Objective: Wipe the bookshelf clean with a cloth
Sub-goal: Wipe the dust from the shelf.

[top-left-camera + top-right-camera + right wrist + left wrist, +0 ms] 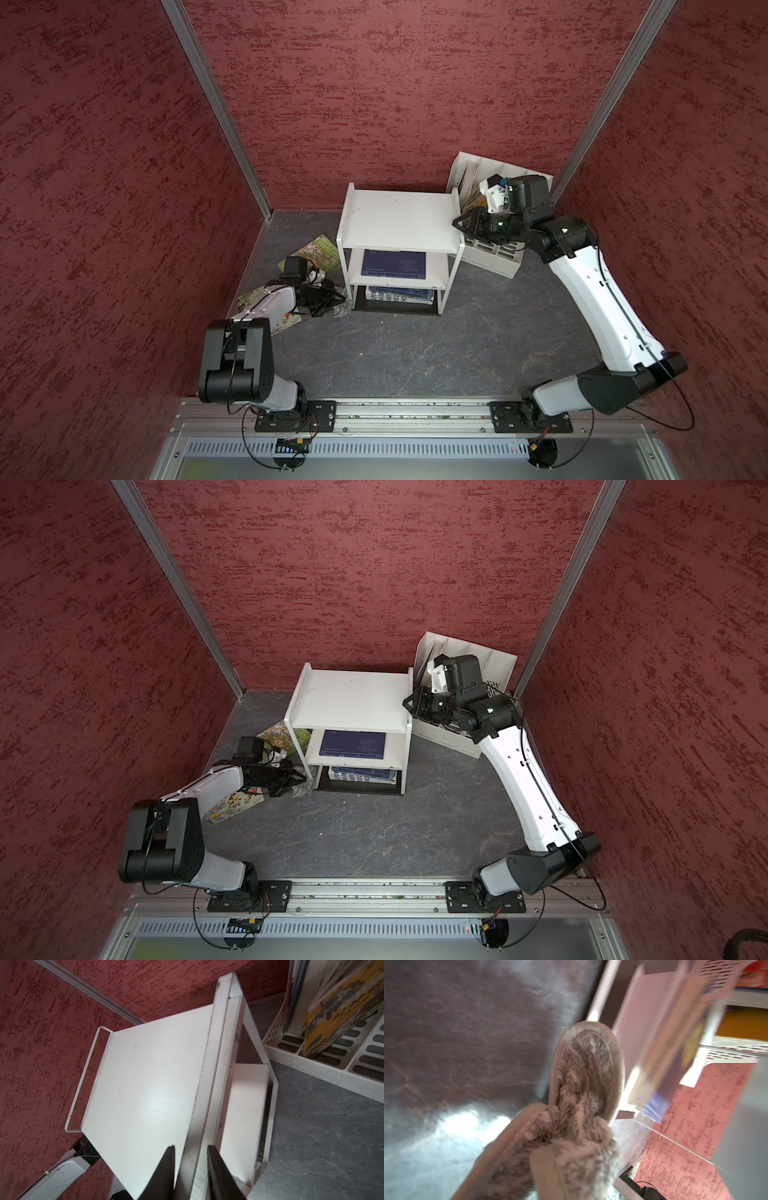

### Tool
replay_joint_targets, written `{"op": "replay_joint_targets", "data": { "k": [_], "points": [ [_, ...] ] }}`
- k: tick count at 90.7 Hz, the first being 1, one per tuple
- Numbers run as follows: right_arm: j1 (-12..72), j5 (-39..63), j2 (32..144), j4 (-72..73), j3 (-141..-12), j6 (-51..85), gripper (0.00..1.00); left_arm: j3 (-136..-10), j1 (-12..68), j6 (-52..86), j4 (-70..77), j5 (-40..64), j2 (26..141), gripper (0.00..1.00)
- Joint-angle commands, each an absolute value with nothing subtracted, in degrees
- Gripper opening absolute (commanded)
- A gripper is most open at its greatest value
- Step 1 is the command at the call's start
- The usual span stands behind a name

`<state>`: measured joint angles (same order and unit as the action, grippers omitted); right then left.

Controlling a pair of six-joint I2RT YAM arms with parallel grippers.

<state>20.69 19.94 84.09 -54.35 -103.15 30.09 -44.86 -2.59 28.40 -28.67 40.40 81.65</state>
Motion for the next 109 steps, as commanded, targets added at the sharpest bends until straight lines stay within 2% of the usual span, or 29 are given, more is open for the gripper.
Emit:
{"op": "replay_joint_targets", "data": {
  "k": [1, 82, 109],
  "points": [
    [20.6, 19.9, 83.7, -55.4, -101.9, 30.4, 0.3, -47.3, -1.7, 32.4, -27.8, 48.1, 77.7, 0.0],
    [20.6, 19.3, 84.7, -55.4, -102.8, 30.2, 0.3, -68.5, -2.7, 38.5, -44.8, 47.4, 64.7, 0.0],
    [20.5, 19.2, 85.2, -55.4, -102.9, 30.2, 0.3, -74.6, -4.2, 43.6, -45.0, 46.6, 62.5, 0.0]
  ]
}}
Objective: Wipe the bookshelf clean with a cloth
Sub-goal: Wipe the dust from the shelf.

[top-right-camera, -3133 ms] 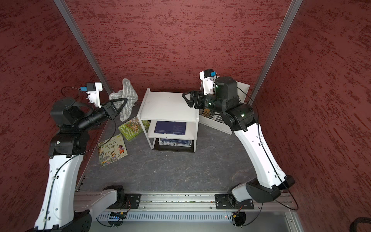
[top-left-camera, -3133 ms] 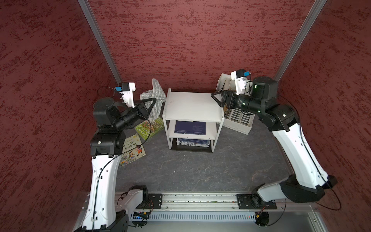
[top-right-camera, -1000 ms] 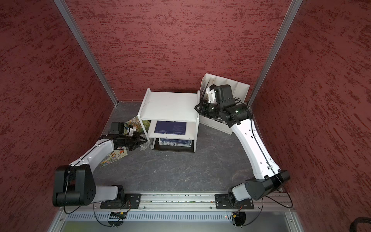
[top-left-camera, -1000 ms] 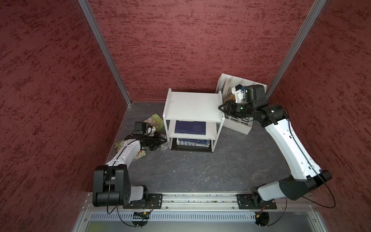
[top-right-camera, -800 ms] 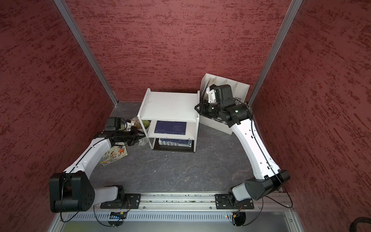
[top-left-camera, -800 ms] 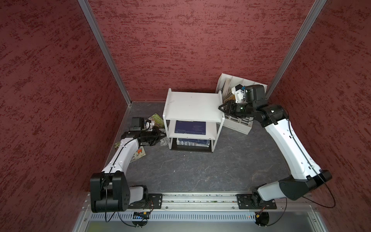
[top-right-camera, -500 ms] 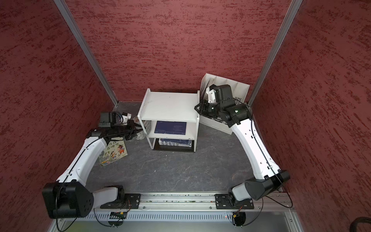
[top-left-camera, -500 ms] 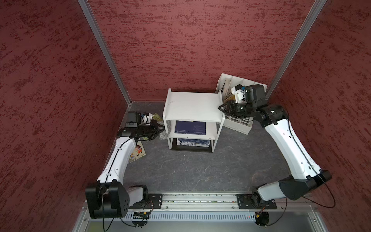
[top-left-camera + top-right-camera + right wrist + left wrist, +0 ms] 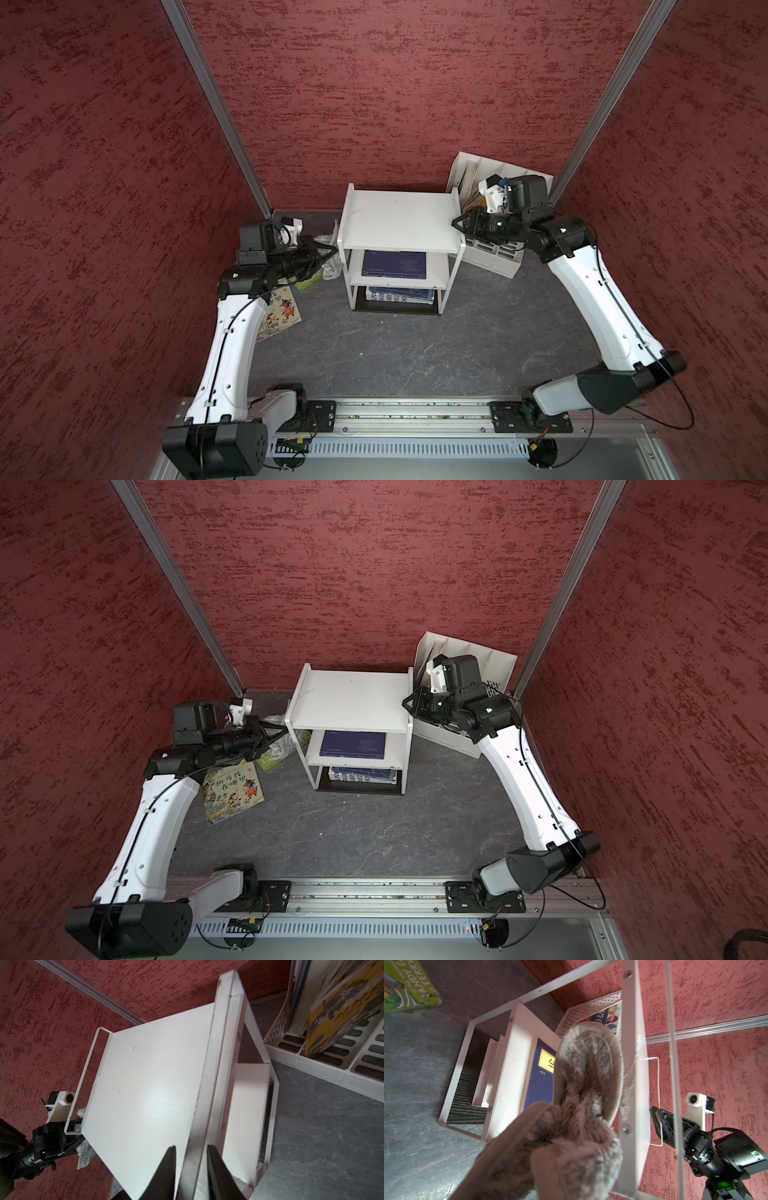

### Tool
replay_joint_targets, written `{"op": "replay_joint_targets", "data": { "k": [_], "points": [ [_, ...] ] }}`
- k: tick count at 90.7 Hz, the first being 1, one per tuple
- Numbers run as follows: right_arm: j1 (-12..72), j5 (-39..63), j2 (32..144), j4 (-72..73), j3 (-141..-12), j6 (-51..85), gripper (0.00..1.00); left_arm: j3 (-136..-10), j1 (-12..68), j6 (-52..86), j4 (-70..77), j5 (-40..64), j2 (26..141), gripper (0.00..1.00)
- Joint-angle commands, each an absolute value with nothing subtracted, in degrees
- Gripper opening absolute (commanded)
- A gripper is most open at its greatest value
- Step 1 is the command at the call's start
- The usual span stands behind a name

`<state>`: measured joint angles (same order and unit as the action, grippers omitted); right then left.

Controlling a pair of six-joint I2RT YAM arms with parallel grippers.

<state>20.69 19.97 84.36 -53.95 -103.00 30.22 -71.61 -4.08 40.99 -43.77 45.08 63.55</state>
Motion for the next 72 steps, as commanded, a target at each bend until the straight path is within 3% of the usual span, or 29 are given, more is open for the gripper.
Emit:
{"op": "replay_joint_targets", "data": {
  "k": [1, 47, 72],
  "points": [
    [20.5, 19.2, 85.2, -55.4, -102.9, 30.3, 0.3, -74.9, -4.3, 43.7, -45.0, 46.7, 62.5, 0.0],
    [20.5, 18.7, 85.0, -55.2, -102.7, 30.4, 0.3, -83.4, -7.4, 46.2, -44.4, 45.8, 62.5, 0.0],
    [20.6, 18.2, 85.1, -55.9, -102.6, 29.2, 0.3, -76.6, -12.7, 37.1, -41.7, 41.8, 63.9, 0.0]
  ]
}}
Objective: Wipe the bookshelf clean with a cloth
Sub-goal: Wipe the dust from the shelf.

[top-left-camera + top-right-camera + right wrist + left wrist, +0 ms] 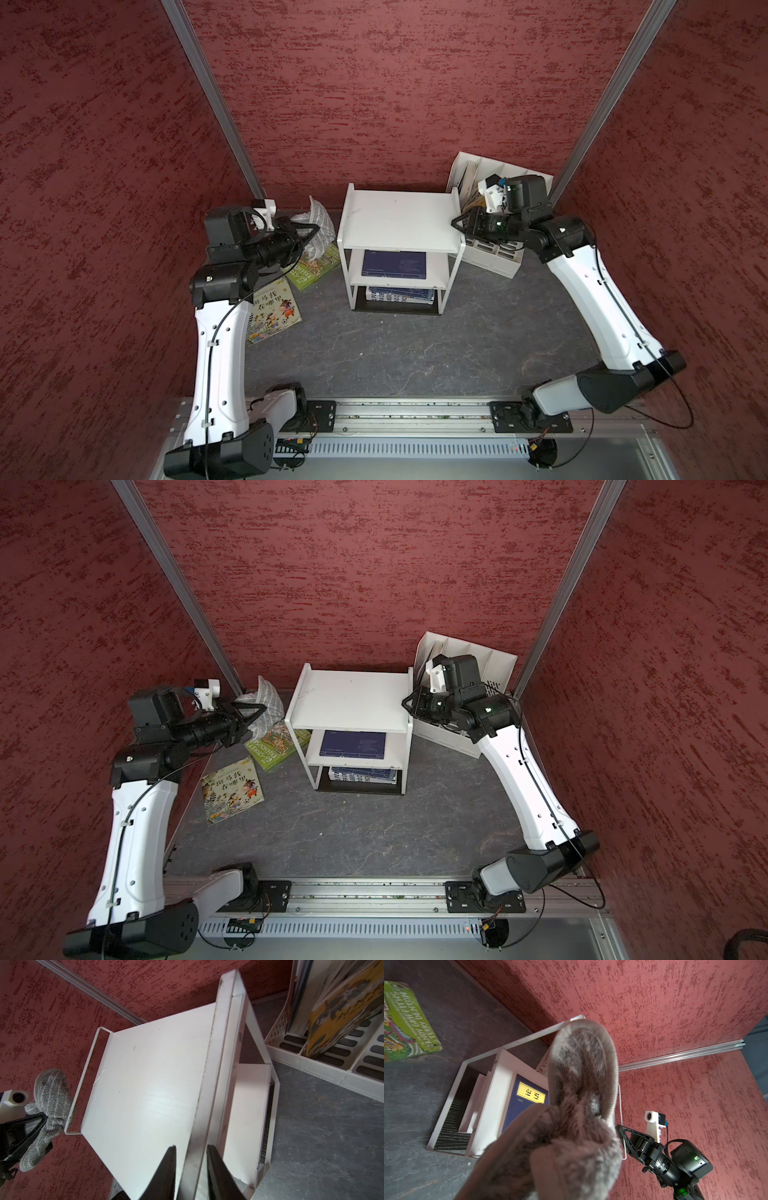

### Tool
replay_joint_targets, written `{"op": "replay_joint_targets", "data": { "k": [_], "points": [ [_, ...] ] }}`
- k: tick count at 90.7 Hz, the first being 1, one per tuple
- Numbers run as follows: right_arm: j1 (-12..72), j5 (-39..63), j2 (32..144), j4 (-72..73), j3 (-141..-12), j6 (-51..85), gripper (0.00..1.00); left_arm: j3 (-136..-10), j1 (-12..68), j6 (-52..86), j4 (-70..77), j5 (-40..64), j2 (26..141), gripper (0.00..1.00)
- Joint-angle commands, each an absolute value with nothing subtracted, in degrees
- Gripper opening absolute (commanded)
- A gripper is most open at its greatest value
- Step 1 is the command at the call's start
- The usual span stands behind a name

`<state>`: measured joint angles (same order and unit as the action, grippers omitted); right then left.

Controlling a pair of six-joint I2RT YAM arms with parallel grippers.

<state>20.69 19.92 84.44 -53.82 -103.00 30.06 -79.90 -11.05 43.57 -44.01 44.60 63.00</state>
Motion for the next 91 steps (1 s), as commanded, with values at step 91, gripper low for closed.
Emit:
{"op": "replay_joint_targets", "data": {
  "k": [91],
  "points": [
    [20.6, 18.2, 84.2, -56.6, -101.9, 27.6, 0.3, -74.0, -2.6, 14.7, -1.6, 43.6, 114.9, 0.0]
  ]
}}
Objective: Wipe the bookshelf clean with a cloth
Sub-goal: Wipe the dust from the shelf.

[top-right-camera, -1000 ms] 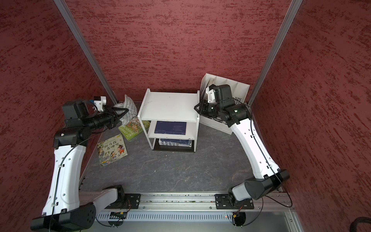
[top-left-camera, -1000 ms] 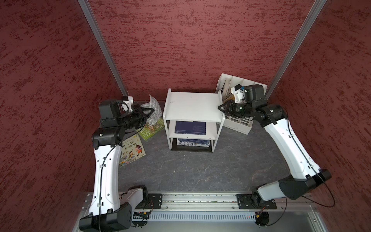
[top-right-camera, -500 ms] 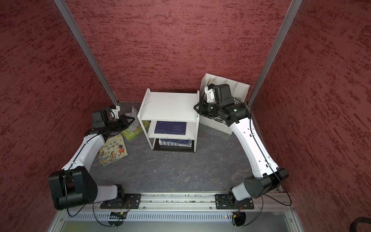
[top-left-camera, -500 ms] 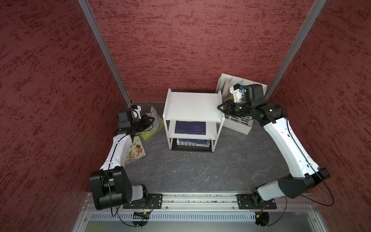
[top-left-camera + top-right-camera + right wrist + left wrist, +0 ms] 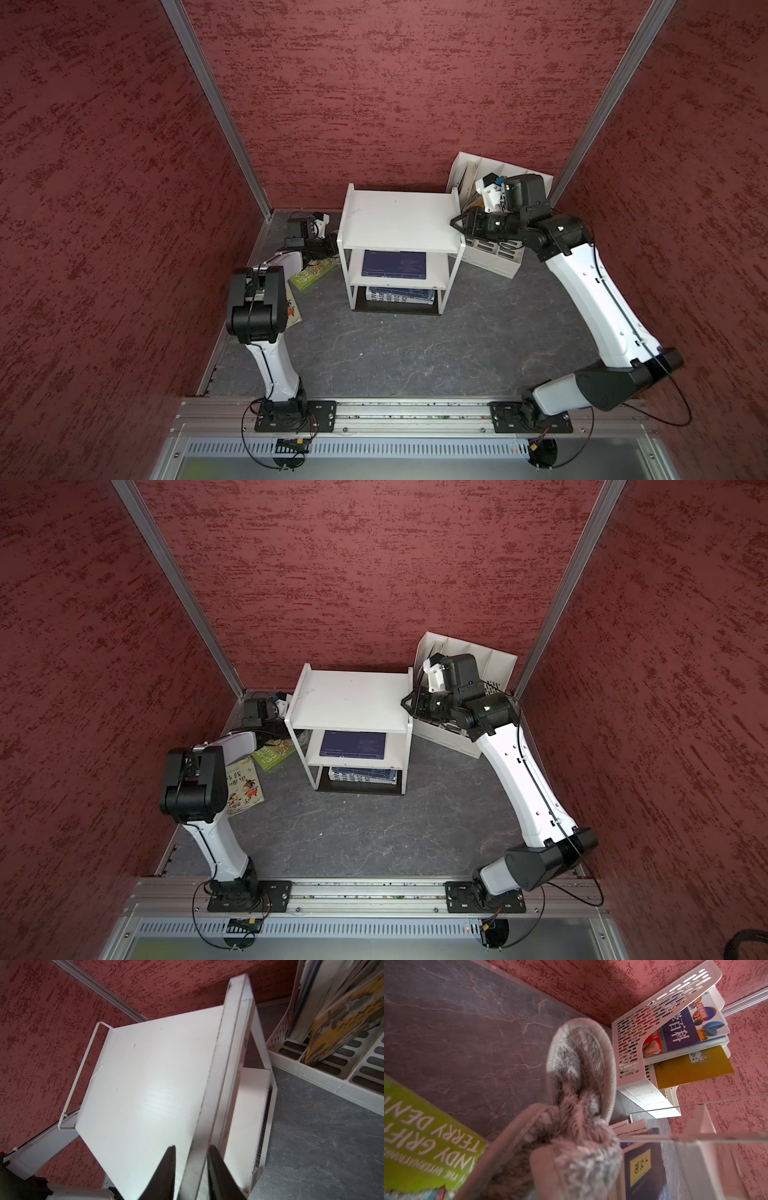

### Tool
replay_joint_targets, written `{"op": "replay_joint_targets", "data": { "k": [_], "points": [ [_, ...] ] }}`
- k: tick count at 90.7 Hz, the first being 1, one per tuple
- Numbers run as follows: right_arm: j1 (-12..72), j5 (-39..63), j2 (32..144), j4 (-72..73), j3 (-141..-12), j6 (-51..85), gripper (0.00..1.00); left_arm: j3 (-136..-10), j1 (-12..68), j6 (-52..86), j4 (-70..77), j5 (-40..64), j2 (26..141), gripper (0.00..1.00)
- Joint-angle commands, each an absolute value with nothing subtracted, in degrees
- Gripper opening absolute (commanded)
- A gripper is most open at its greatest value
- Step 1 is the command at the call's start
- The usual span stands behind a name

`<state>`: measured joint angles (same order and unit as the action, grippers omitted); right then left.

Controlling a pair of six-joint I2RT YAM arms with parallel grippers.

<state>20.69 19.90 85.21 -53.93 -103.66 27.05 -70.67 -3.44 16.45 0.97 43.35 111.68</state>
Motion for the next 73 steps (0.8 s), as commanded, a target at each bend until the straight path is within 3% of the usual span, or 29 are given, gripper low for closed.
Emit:
{"op": "replay_joint_targets", "data": {
  "k": [1, 37, 73],
  "points": [
    [20.6, 18.2, 84.3, -56.5, -101.7, 27.6, 0.31, -74.3, -2.3, 14.6, -2.0, 43.7, 115.2, 0.0],
    [20.6, 17.6, 83.9, -56.5, -100.7, 28.1, 0.3, -80.7, 0.1, 17.2, -12.1, 40.5, 125.3, 0.0],
    [20.5, 18.2, 83.8, -55.8, -99.8, 28.3, 0.3, -80.3, -1.1, 20.0, -9.6, 50.4, 121.9, 0.0]
  ]
}}
